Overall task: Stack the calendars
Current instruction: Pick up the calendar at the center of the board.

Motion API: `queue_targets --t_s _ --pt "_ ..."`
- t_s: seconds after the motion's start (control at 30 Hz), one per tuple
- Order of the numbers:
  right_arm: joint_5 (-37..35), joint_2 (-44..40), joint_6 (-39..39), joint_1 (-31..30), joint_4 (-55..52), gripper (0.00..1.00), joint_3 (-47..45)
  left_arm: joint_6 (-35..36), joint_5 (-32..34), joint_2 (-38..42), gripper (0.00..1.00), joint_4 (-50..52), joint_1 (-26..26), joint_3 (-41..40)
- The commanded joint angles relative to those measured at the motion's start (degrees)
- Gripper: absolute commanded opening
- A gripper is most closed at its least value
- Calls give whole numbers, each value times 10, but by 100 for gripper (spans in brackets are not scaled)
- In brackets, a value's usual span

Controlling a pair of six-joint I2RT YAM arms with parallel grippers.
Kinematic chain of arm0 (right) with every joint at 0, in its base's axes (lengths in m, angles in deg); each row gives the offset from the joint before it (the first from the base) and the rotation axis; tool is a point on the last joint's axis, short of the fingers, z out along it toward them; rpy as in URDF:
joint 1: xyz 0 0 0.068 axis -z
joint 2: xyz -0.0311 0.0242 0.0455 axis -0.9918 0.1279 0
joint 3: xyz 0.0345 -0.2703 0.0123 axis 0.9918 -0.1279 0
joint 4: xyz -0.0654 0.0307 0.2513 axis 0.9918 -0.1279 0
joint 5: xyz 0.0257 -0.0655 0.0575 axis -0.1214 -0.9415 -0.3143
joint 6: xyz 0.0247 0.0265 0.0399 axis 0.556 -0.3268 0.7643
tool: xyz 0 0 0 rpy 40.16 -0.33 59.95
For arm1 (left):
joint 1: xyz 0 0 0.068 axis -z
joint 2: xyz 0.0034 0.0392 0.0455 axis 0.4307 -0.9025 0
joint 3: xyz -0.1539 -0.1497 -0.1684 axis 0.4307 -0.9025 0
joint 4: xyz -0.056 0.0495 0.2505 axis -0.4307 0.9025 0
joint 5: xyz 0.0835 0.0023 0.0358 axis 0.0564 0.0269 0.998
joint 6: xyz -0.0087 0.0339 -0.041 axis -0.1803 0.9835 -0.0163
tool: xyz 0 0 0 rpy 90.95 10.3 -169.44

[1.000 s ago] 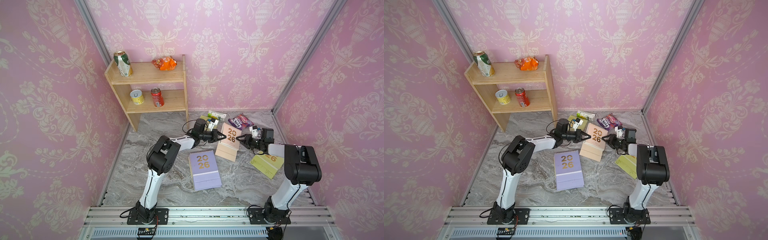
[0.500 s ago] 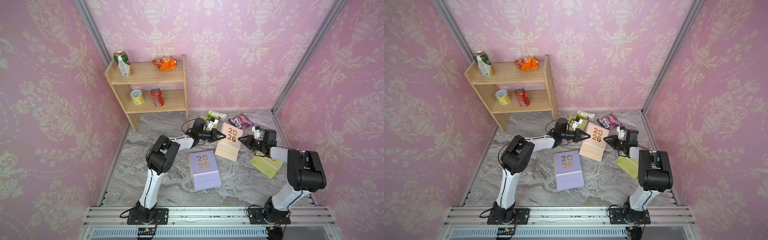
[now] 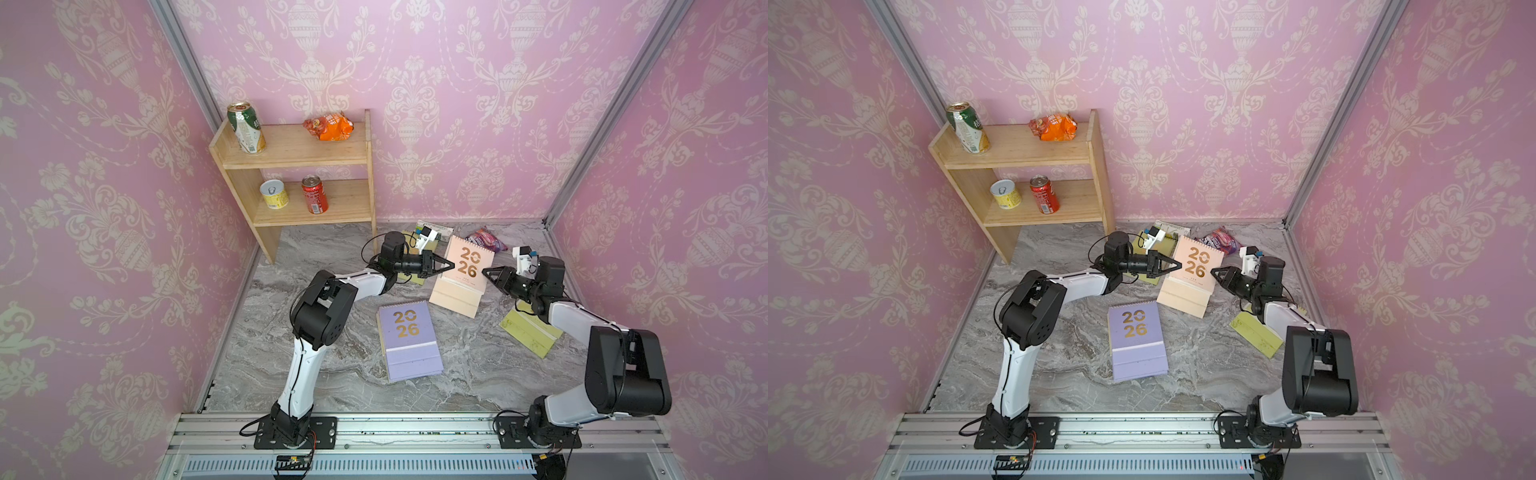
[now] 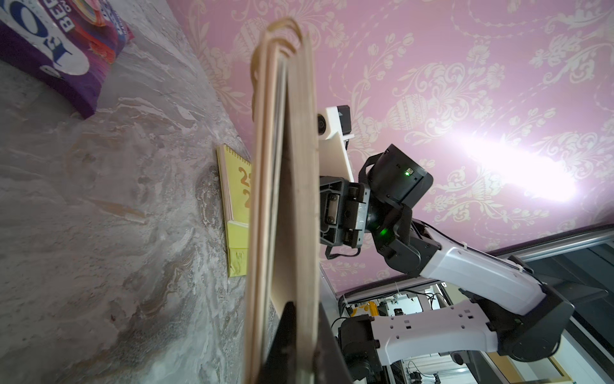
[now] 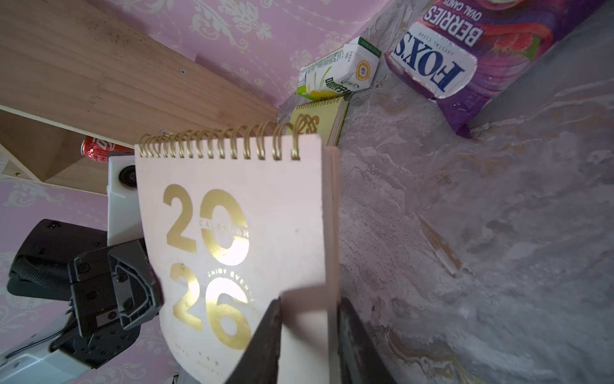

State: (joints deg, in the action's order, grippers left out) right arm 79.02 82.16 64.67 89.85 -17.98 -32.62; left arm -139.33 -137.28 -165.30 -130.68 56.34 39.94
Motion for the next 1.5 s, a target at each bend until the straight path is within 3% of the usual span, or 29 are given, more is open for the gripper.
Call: queue_targets --t_s 0.0,0.33,0.6,0.67,0.87,0.97,1.33,1.47 --pt "84 -20 -14 -19 7 30 -17 -63 -52 0 0 -133 17 27" --pt "70 -28 -44 -29 -19 26 -12 -84 -61 10 0 -162 13 20" --pt "43 -17 -61 -30 -52 7 -5 -36 -50 22 0 -98 13 9" --pt "42 -22 -65 -30 -53 0 -6 -1 -40 28 0 -47 13 9" --pt "36 -41 -67 -30 -54 0 -8 213 38 75 0 250 13 24" --pt "37 -53 -66 -32 -49 0 -12 282 92 87 0 361 13 41" --pt "29 -116 -79 -54 -71 0 -18 322 152 114 0 413 14 33" --pt "21 -138 -89 -64 -94 0 -15 341 165 125 13 430 17 32"
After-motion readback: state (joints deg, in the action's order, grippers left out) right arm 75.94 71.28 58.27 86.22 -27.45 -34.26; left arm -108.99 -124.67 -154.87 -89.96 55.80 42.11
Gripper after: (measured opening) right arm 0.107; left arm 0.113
